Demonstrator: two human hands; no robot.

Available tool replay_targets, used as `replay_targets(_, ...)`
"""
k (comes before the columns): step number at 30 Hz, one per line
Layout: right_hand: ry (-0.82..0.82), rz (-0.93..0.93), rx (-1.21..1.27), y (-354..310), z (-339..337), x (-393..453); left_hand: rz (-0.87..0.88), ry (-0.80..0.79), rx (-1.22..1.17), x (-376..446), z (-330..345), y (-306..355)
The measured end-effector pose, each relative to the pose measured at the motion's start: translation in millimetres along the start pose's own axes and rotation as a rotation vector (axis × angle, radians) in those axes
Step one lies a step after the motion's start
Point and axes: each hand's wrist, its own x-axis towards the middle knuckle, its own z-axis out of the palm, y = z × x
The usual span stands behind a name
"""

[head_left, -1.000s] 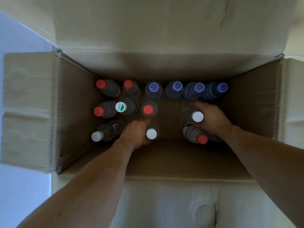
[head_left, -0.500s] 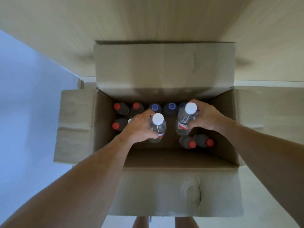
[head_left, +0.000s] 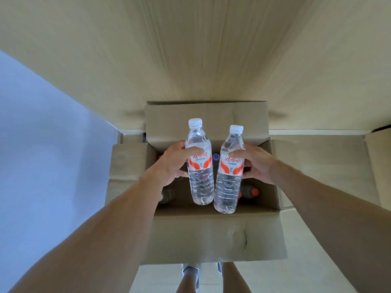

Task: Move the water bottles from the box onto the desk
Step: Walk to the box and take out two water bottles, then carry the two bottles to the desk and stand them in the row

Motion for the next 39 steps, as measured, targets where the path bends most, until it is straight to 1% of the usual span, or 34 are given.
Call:
replay_targets(5, 0.004, 0.024, 0.114, -20, 28, -51, 0.012, 0.027, -0.069, -49, 4, 26)
replay_targets(9, 0.010, -0.003, 0.273, -35, 48, -88, 0.020, 0.084, -0.031, -84, 10, 47)
replay_targets(11, 0.033, -0.025, 0.308, -45, 58, -103, 0.024, 0.092, -0.038, -97, 13, 56)
replay_targets(15, 0.065, -0.043, 0.314, -66, 71, -126, 0.033, -0.007, -0.143, -117, 16, 73)
replay_targets(18, 0.065, -0.036, 0.326, -81, 75, -144, 0.036, -0.103, -0.132, -133, 14, 88)
replay_targets(22, 0.009, -0.049, 0.387, -98, 74, -166, 0.047, -0.169, -0.078, -147, 13, 104)
replay_targets(25, -0.057, -0.062, 0.358, -107, 73, -185, 0.038, -0.225, -0.126, -160, 14, 115)
replay_targets(28, -0.067, -0.105, 0.350, -114, 71, -202, 0.045, -0.245, -0.142, -174, 18, 125)
replay_targets(32, 0.036, -0.191, 0.315, -117, 70, -224, 0.072, -0.272, -0.134, -193, 30, 140)
replay_targets(35, 0.132, -0.210, 0.291, -117, 65, -243, 0.087, -0.320, -0.119, -207, 43, 154)
replay_targets(39, 0.190, -0.232, 0.356, -107, 50, -268, 0.082, -0.333, -0.053, -220, 69, 165)
